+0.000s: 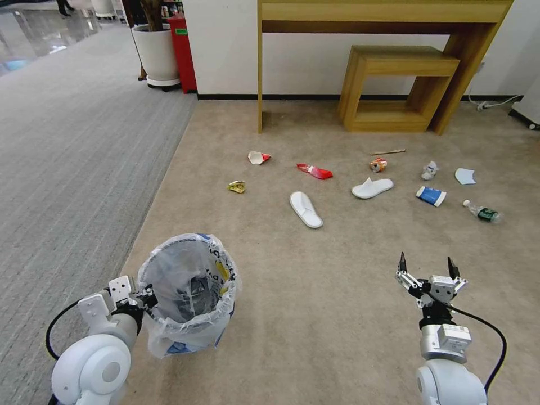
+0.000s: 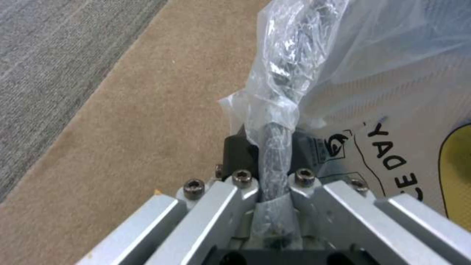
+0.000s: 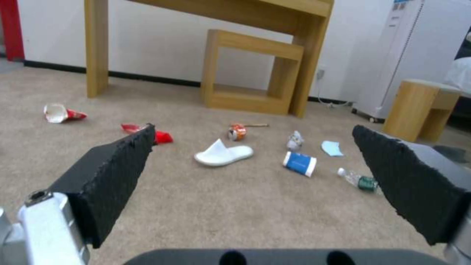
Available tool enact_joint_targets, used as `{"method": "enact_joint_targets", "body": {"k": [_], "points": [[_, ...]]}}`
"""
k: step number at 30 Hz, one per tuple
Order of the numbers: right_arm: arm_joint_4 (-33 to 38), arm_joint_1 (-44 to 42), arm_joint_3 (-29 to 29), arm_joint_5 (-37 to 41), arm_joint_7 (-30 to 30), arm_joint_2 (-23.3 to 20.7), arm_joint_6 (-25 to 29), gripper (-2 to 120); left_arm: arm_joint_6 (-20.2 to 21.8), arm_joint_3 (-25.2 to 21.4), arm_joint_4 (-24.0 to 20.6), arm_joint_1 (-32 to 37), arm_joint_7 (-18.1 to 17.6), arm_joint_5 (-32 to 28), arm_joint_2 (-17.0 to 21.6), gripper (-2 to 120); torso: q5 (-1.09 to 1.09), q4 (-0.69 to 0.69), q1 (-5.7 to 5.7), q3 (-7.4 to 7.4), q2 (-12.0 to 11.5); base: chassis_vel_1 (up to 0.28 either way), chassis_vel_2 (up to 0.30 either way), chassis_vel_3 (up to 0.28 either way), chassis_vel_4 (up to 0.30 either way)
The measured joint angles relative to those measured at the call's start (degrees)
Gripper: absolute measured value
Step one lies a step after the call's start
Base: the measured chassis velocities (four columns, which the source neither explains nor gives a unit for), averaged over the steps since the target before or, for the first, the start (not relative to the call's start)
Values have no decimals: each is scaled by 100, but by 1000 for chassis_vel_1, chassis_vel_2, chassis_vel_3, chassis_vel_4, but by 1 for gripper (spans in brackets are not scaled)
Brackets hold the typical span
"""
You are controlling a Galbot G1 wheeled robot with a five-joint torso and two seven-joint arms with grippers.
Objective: Pick up the trash bin and place the garbage on the floor into it.
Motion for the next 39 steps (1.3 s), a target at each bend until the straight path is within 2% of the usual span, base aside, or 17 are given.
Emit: {"method": "enact_joint_targets", "body": {"k": [39], "points": [[-45,57,-69,-7,-36,14,-46,100,-30,-33,17,13,11,48,-45,0,1,0,0,0,0,-86,91,87,-87]]}}
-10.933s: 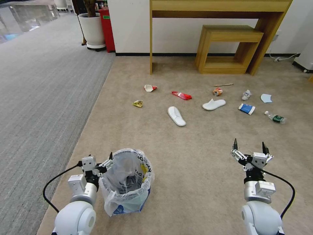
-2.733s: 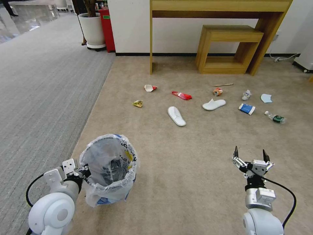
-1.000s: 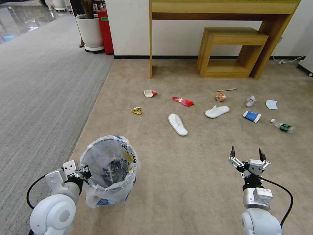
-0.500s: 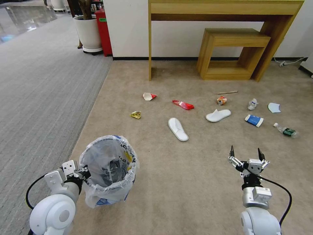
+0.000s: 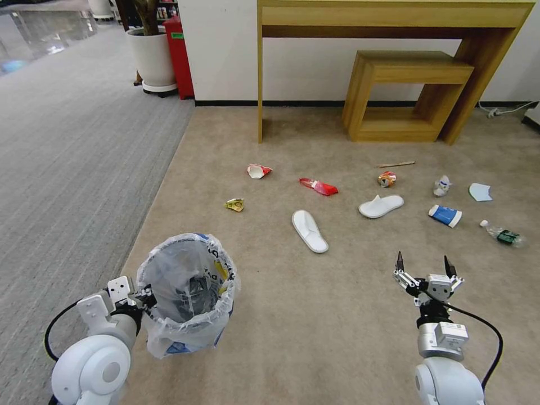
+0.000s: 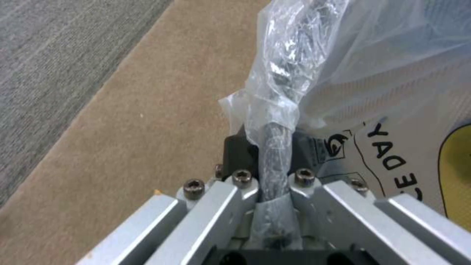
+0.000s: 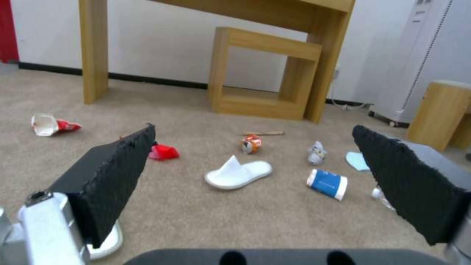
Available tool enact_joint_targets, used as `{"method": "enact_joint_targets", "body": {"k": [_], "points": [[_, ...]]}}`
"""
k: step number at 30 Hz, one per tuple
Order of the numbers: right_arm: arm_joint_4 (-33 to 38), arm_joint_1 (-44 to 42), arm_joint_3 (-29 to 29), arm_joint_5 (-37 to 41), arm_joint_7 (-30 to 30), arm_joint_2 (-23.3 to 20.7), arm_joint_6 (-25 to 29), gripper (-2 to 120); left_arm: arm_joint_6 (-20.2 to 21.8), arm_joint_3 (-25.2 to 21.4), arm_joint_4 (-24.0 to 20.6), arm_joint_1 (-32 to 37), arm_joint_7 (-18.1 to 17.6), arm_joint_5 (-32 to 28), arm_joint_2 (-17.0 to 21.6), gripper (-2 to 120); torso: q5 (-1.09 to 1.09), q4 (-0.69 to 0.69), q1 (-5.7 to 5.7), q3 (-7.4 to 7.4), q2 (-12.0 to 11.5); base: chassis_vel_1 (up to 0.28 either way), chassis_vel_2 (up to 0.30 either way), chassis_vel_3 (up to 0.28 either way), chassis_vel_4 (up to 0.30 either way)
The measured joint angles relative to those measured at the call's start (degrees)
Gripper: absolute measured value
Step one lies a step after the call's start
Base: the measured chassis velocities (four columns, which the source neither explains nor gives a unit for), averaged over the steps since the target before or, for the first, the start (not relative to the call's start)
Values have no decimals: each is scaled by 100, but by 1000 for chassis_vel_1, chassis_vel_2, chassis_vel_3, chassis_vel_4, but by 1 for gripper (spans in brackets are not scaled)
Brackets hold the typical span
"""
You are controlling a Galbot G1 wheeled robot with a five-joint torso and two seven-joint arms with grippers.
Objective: Pick up the trash bin and place the garbage on the floor into it.
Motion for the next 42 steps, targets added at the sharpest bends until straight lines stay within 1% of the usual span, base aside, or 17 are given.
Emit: {"method": "enact_joint_targets", "body": {"k": [42], "points": [[15,-12,-28,-36,-43,26,4,100,-20,-79,-13,40,9,17,0,0,0,0,0,0,0,-89,89,86,-88]]}}
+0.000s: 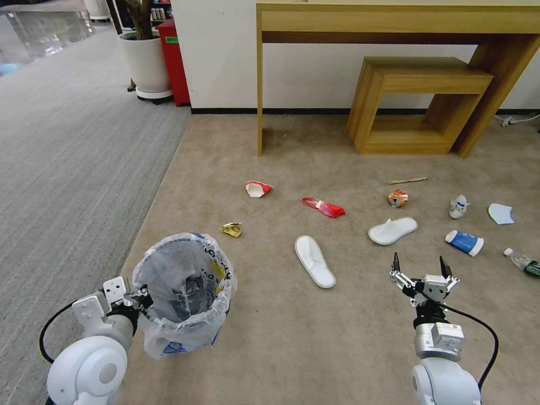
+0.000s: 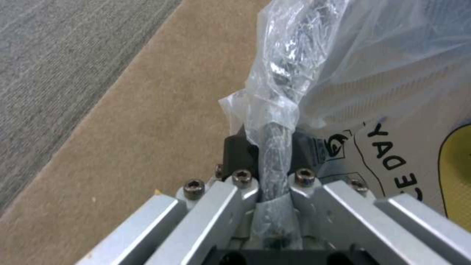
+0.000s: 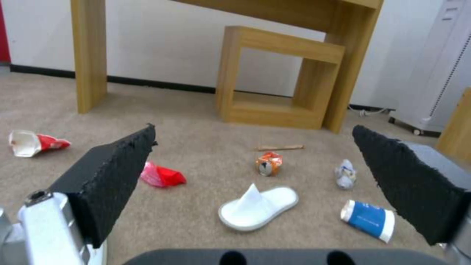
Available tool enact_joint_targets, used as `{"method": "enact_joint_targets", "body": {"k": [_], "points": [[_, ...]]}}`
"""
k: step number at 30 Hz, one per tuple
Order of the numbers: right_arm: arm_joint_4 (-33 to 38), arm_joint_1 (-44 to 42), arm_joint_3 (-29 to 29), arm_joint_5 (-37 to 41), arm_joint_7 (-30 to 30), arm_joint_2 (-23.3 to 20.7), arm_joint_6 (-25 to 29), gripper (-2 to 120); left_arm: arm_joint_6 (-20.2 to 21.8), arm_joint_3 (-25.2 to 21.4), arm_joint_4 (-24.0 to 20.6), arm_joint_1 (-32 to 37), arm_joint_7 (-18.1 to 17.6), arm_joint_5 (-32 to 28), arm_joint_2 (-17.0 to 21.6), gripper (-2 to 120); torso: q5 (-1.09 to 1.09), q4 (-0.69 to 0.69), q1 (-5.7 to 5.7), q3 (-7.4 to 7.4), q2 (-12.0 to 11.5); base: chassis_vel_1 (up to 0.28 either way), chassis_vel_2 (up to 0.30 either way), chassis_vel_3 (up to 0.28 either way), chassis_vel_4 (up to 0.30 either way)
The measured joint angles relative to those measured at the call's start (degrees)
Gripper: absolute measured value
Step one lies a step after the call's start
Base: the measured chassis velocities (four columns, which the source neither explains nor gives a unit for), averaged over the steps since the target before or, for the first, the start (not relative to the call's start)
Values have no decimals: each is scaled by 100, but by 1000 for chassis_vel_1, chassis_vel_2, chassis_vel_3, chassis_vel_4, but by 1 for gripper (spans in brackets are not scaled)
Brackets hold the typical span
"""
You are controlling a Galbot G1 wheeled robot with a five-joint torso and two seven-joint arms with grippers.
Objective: Pick up the trash bin and place the garbage on the floor into it.
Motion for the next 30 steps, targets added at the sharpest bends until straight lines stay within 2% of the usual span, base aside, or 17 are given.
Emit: {"method": "enact_joint_targets", "body": {"k": [30], "points": [[-19,-9,-2,-30,-9,10,11,100,-15,-2,-16,3,8,17,-10,0,0,0,0,0,0,-84,87,84,-87]]}}
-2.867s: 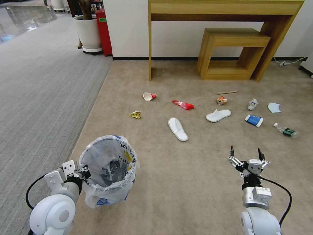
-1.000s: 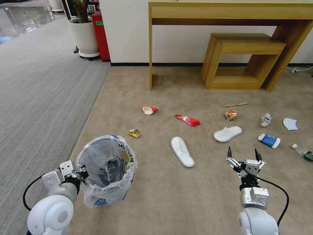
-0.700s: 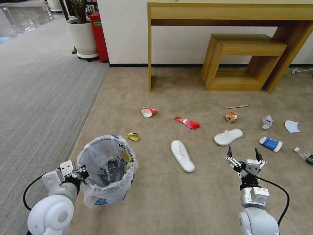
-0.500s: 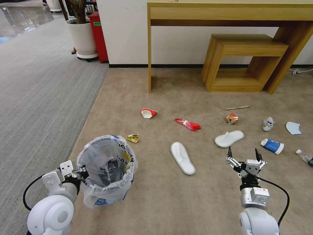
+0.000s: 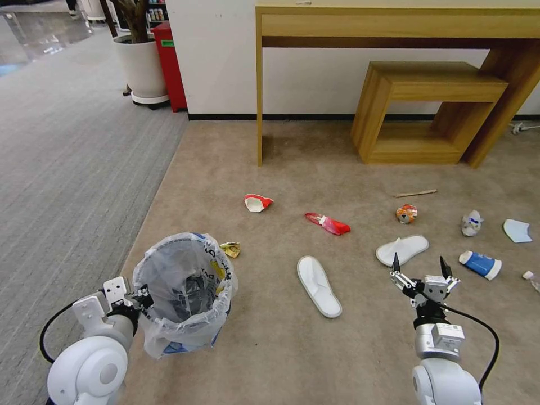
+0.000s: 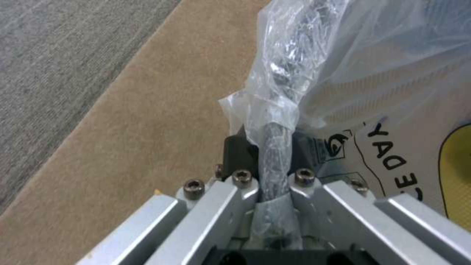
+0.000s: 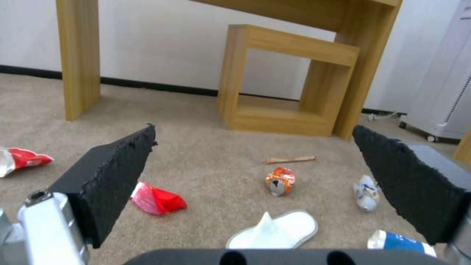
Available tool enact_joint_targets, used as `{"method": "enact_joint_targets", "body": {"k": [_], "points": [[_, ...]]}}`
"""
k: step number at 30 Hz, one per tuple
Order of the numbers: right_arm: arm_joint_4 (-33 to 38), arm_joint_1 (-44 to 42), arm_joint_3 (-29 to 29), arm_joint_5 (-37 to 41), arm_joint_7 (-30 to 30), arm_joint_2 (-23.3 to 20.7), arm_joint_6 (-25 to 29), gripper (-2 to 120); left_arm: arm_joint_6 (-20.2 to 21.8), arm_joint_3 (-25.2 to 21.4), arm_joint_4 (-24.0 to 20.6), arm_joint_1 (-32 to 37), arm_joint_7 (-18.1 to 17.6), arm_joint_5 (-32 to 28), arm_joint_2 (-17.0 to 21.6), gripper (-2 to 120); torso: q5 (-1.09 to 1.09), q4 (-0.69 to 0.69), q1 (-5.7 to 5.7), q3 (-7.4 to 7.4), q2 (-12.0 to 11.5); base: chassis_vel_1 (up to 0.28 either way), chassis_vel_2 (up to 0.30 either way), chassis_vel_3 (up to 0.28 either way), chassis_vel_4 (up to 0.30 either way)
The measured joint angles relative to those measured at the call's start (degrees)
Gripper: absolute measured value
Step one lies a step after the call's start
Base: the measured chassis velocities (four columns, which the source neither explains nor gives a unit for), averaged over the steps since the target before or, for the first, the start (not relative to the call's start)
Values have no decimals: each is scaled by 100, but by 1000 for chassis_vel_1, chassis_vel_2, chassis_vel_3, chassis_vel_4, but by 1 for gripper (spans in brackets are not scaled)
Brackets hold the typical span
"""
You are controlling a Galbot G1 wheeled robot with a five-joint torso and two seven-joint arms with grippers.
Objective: Pick up the trash bin and place the garbage on the floor into it.
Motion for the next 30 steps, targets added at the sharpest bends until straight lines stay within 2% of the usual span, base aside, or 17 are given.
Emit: {"method": "enact_joint_targets", "body": {"k": [30], "points": [[-84,9,-39,-43,-7,40,86,100,-10,7,46,37,-3,24,-16,0,-1,0,0,0,0,-82,85,86,-84]]}}
